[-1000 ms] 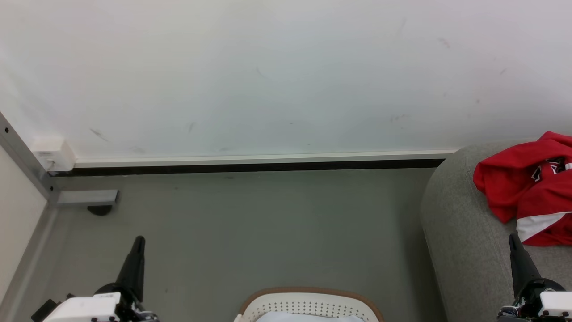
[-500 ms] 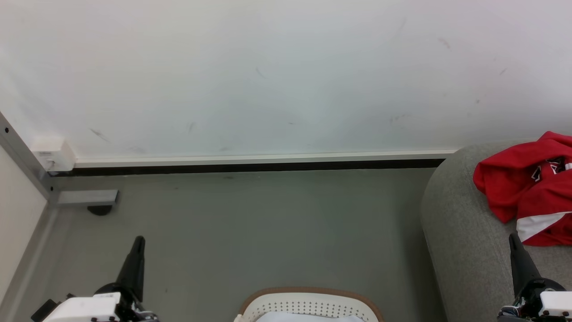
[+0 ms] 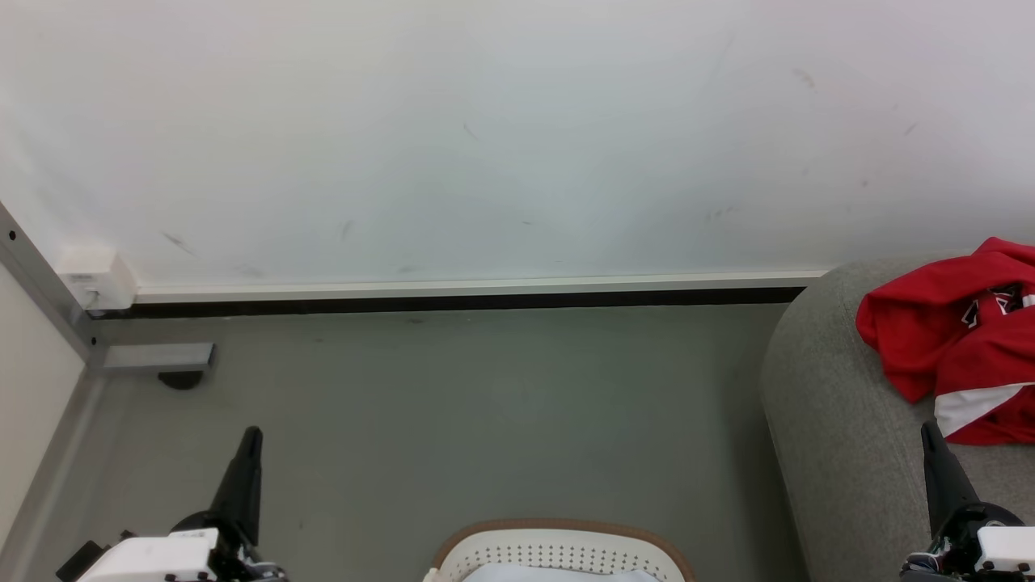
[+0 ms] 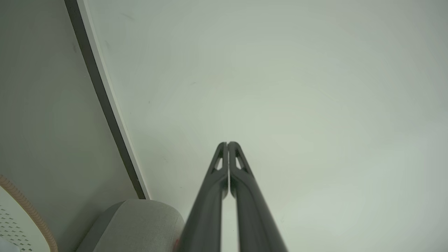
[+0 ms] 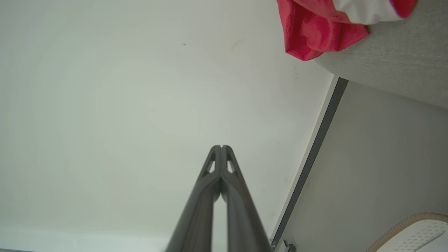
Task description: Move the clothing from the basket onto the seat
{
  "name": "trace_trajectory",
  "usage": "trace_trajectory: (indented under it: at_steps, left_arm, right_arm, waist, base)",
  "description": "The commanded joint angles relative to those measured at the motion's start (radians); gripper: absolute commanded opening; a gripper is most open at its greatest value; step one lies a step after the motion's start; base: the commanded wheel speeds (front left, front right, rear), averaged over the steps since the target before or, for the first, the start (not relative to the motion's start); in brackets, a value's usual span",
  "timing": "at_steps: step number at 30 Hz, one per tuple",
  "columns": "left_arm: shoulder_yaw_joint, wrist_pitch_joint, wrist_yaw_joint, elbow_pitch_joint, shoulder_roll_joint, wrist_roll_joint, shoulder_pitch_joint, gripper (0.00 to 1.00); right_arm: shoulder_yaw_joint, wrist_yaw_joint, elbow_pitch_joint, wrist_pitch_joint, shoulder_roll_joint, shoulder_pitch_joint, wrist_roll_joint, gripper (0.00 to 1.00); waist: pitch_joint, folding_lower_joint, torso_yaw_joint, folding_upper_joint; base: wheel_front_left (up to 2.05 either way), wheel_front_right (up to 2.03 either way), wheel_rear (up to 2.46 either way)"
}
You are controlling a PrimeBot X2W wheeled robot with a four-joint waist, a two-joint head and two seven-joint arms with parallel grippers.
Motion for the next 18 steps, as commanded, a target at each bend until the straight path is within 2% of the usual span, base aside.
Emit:
trace_trajectory:
  at_steps: [1, 18]
  left_arm:
    - [0.003, 0.004, 0.001, -0.004, 0.002, -0.012, -0.010, 0.00]
    - [0.003, 0.004, 0.001, -0.004, 0.002, -0.012, -0.010, 0.00]
  right_arm:
    - [-0.001, -0.002, -0.001, -0.001, -0.004, -0.006, 0.004, 0.00]
    - [0.003, -0.002, -0.002, -0.006, -0.007, -0.006, 0.008, 0.00]
  waist:
    - [0.000, 0.0000, 0.000, -0.0001]
    - [0.000, 0.0000, 0.000, -0.0001]
  base:
    - [0.00, 0.00, 0.00]
    - [0.00, 0.00, 0.00]
